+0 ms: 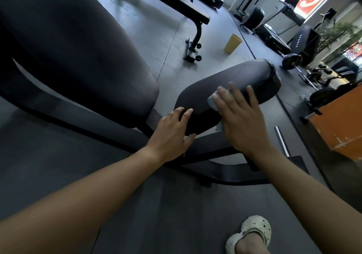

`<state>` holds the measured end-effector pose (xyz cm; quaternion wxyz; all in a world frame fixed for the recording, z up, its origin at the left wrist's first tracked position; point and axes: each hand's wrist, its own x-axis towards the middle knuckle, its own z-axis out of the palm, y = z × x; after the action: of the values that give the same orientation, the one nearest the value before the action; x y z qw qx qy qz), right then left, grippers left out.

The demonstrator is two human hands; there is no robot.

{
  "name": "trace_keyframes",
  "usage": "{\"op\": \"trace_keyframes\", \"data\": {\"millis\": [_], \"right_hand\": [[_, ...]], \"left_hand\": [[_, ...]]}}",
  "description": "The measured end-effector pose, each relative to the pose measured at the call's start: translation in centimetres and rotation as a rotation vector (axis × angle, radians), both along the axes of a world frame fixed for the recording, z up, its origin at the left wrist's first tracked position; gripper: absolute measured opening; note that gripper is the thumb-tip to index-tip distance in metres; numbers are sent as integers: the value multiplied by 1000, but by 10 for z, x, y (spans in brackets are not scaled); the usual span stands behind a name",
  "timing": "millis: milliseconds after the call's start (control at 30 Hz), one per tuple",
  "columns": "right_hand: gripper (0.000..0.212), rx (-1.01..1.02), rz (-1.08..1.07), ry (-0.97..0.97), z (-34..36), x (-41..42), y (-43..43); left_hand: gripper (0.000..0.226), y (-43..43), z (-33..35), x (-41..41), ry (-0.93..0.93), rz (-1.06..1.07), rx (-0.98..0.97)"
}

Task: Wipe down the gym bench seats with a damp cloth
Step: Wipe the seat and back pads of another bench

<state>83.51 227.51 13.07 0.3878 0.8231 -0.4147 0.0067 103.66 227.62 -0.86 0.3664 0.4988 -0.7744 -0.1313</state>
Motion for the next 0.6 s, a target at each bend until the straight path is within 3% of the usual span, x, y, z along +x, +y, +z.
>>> {"op": "trace_keyframes", "data": {"millis": [167, 300, 467, 600], "right_hand": [[58, -108, -66, -229, 26, -20, -1], [58, -111, -79, -357, -2, -6, 6], [66, 72, 25, -90, -53, 10, 16], [58, 129, 72, 89, -43, 25, 11]], "left_hand": [[68, -1, -3, -4, 25, 32, 22], [69, 0, -6, -3, 5, 31, 3], [72, 0, -11, 0, -15, 22, -6], [70, -3, -16, 6, -29, 46, 3]]}}
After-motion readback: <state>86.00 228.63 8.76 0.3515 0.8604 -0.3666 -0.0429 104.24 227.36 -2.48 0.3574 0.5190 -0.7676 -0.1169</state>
